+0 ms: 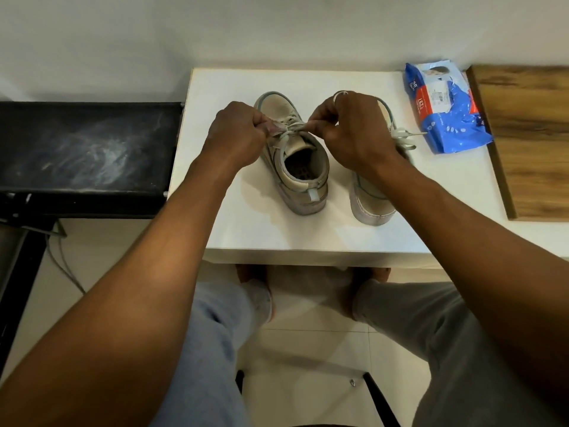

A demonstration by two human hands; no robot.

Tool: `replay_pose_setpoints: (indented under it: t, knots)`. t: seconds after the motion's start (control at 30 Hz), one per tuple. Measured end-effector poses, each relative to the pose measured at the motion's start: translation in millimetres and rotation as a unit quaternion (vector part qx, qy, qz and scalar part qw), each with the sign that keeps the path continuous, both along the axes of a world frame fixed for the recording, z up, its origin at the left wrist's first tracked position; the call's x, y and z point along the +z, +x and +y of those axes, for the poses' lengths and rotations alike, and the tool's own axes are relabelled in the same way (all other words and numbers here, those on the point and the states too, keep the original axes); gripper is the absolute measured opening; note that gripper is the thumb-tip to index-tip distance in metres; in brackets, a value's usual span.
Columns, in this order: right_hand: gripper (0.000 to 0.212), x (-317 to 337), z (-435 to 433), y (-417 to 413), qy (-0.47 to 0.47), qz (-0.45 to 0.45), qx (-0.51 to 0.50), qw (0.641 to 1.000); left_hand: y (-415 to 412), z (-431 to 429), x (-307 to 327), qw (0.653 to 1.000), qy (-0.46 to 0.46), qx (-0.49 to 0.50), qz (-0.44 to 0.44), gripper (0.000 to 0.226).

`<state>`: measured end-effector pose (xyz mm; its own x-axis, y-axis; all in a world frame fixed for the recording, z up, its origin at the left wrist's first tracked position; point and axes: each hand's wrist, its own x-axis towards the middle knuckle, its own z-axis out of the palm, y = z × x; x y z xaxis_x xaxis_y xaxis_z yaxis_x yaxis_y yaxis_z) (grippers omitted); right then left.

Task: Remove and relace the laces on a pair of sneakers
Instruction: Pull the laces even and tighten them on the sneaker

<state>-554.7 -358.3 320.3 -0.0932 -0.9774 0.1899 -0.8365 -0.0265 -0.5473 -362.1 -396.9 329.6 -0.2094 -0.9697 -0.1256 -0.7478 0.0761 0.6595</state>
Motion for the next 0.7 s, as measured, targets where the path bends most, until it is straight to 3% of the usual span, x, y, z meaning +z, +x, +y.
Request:
replay_pose_setpoints:
  t: [0.2,0.4,0.5,0.6,0.7]
  knots:
    - [0.017,0,3,-1,0.02,-0.003,-0.02,1.0,0,0,0,0.999,0.001,0.032,-0.021,0.017]
    - [0.012,0,8,-1,0.02,0.001,0.01,1.0,8,3,-4,1.0,0.011,-0.014,-0.018,0.022]
    - [0.013,-2,10,-2,-0.002,0.035,0.035,0.999,8,7,-7,0.996,0.082,0.0,0.034,0.039]
    - [0.027,2,12,-10,-0.027,0.084,0.031,0.996,-1,15,-3,0.977,0.198,0.032,0.077,0.071]
    - [0.042,12,17,-23,-0.023,0.107,-0.026,0.994,-5,17,-2,0.973,0.212,0.036,0.077,0.09]
